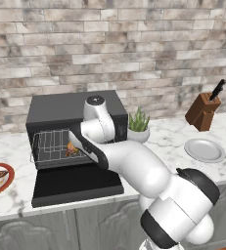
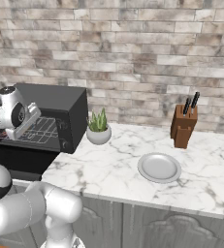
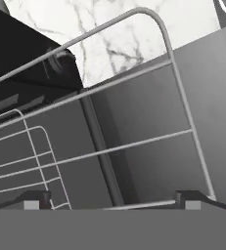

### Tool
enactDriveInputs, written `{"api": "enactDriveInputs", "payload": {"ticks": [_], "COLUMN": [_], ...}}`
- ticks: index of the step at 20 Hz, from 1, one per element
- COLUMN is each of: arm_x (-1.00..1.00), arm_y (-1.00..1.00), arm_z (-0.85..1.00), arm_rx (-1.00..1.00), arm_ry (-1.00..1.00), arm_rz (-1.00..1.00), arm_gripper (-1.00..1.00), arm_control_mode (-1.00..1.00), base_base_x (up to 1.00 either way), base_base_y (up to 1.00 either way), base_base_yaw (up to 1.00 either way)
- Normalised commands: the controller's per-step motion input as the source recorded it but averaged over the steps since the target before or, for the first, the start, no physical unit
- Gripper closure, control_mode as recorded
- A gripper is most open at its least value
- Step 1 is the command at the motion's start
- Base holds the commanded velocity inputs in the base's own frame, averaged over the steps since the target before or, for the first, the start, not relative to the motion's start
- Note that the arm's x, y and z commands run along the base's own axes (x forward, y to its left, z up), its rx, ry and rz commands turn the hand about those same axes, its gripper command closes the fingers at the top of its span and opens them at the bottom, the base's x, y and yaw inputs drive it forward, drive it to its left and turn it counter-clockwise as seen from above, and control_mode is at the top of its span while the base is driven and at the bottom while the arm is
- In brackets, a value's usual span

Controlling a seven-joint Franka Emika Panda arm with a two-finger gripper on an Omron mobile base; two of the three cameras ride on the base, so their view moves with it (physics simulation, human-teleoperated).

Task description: Open the toaster oven door. Place the baguette on the bottom rack in the toaster oven and place the chicken drumstick on the top rack.

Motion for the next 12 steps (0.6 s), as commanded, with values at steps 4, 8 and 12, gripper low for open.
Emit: {"api": "enactDriveInputs", "payload": {"ticks": [4,8,12], "arm_x": [-0.10,-0.13,-0.28], "arm_y": [0.00,0.00,0.08], "arm_z": [0.18,0.26,0.29], "arm_rx": [0.00,0.00,0.00], "arm_ry": [0.05,0.01,0.00], "arm_rz": [-0.26,-0.25,-0.16], "arm_gripper": [-1.00,-1.00,-1.00], "arm_control_mode": [-1.00,-1.00,-1.00], "base_base_x": [0.00,0.00,0.00], "base_base_y": [0.00,0.00,0.00], "base_base_yaw": [0.00,0.00,0.00]}}
